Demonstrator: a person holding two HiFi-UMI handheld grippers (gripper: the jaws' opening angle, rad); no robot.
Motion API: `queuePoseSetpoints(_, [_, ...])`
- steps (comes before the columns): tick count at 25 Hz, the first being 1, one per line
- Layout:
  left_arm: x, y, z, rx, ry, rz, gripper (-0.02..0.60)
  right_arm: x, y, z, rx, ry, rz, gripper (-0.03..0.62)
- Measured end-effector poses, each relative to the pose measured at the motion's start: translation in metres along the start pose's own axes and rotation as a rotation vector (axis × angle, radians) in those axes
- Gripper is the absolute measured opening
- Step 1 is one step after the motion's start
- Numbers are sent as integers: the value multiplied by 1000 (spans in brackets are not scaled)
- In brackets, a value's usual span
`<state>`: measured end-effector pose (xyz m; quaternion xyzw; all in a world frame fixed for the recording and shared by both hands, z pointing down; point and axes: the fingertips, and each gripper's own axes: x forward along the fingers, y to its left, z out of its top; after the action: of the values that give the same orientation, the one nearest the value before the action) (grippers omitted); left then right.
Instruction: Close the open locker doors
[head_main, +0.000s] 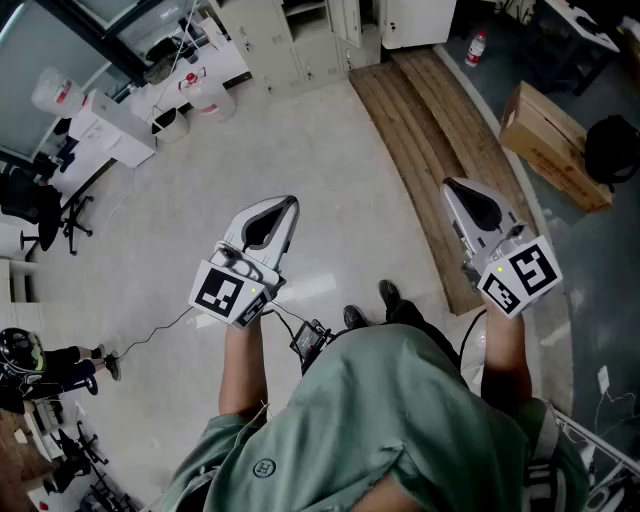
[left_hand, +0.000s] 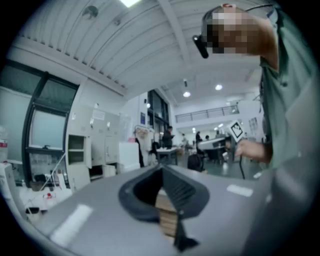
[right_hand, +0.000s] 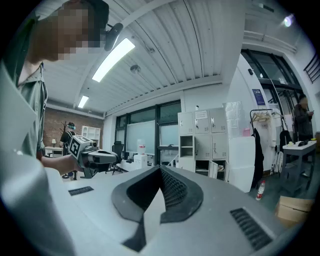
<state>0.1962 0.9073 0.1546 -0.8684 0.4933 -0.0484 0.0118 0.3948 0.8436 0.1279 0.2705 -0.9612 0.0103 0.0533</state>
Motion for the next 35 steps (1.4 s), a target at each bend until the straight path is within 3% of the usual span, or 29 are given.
queuePoseSetpoints(9, [-6,15,5,-15,-43,0,2,18,10,8,-9,-3,3,6])
queuePoseSetpoints(13, [-5,24,-6,-64,-39,-1,2,30,20,9,-11,-4,6,6])
queuePoseSetpoints(18, [-4,37,-2,-40,-44,-15,2,46,21,13,-4,1,11,6])
queuePoseSetpoints(24, [15,57,-3,-38,-39,1,2,64,-3,14,20,-4,15,6])
queuePoseSetpoints(32, [58,100,-7,-64,-4,86,2,119,-65,10,31,-12,34,6])
queuePoseSetpoints(35, [81,111,-6,-38,-8,96,2,137,-92,10,28,-21,63,6])
